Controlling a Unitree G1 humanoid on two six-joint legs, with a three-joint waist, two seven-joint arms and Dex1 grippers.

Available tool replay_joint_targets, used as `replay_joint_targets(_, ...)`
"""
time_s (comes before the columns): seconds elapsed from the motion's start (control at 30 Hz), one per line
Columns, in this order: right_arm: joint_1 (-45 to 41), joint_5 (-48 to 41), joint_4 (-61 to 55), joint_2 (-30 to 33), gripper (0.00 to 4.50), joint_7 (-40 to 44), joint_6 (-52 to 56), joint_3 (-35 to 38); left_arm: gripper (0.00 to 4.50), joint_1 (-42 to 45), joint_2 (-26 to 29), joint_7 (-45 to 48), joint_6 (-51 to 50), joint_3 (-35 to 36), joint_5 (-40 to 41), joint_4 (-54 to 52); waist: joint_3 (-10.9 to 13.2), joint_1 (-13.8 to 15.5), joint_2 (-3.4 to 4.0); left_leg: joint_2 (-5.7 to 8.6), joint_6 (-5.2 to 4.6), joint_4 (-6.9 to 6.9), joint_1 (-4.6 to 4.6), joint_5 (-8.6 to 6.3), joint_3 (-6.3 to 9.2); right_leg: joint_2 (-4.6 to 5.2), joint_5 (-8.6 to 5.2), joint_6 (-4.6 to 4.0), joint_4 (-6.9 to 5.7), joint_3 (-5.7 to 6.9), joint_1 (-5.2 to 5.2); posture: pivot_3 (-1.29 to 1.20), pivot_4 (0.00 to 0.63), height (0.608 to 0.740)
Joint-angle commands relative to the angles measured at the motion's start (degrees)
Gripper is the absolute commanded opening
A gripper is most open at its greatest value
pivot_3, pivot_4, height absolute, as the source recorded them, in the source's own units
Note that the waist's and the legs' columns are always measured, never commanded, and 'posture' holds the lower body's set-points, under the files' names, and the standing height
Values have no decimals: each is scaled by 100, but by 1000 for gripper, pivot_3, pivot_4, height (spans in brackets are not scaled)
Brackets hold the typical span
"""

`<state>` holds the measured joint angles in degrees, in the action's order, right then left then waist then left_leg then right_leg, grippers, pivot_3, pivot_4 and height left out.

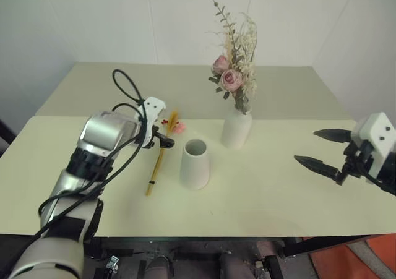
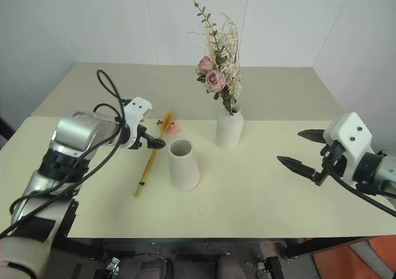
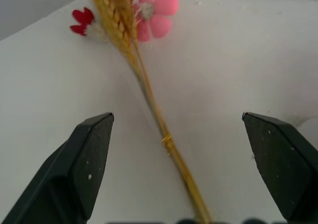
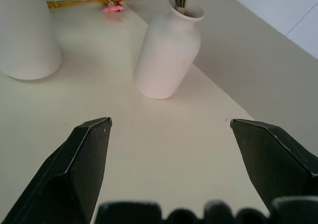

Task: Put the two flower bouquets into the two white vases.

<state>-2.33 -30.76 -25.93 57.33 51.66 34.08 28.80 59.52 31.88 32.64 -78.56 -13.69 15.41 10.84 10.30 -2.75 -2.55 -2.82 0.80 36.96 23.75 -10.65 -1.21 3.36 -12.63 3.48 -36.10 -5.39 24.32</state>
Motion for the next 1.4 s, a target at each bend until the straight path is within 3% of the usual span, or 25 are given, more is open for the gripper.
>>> replay_joint_targets(0.03, 58, -172, -337, -40, 4491, -129, 135, 288, 4500, 176, -33, 6, 52, -251, -161, 371, 0, -6, 0, 0, 0, -1, 1, 0, 0, 0, -1, -1, 0, -1, 0, 0, 150, 740)
replay_joint_targets(0.3, 492, -225, -528, -108, 4491, -178, 250, 617, 4500, 392, -447, -7, 418, -553, -473, 1538, 1, 92, -3, 5, 1, 2, 13, 0, 3, 4, -2, -1, 4, 3, 4, 0, 150, 740)
replay_joint_targets(0.4, 756, -126, -515, -58, 4500, -73, 186, 823, 3929, 549, -633, 3, 487, -357, -477, 2057, 1, 135, -2, 8, 1, 3, 13, 0, 3, 5, -2, 0, 5, 3, 3, 0, 150, 740)
replay_joint_targets(0.8, 1029, 35, -536, -95, 4500, -57, 71, 1011, 16, 1006, -884, 16, 529, 75, -554, 2872, 1, 161, -3, 9, 1, 3, 13, -1, 4, 5, -2, 1, 5, 2, 3, 0, 150, 740)
replay_joint_targets(0.97, 1073, 139, -499, -123, 4500, -28, -22, 1039, 16, 931, -945, -458, 969, 542, -668, 2828, 1, 163, -3, 9, 1, 3, 12, 0, 4, 5, -2, 2, 3, 2, 3, 0, 150, 740)
replay_joint_targets(1.13, 1129, 201, -406, -151, 4500, 19, -153, 1139, 16, 747, -1236, -1703, 1931, 2375, -259, 1956, 2, 177, -4, 8, 2, 3, 14, 0, 6, 7, -1, 3, 4, 3, 3, 0, 150, 740)
replay_joint_targets(1.2, 1202, 35, -344, -212, 4500, 258, -254, 1339, 16, 578, -1402, -1958, 2782, 3017, -6, 1439, 2, 178, -4, 8, 2, 3, 20, 0, 7, 7, 1, 4, 7, 3, 3, 0, 150, 740)
replay_joint_targets(1.3, 1334, -437, -240, -306, 4500, 766, -251, 1792, 16, 786, -1249, -1814, 2586, 3685, 598, 1154, 2, 167, -4, 9, 2, 3, 18, -1, 6, 7, 5, 0, 6, 2, 2, 0, 150, 740)
replay_joint_targets(1.4, 1403, -650, -167, -368, 4500, 1006, -318, 2075, 16, 385, -1401, -925, 3655, 4094, 1351, 413, 2, 166, -4, 9, 2, 3, 5, 0, 6, 6, 3, 6, 6, 4, -9, 0, 150, 740)
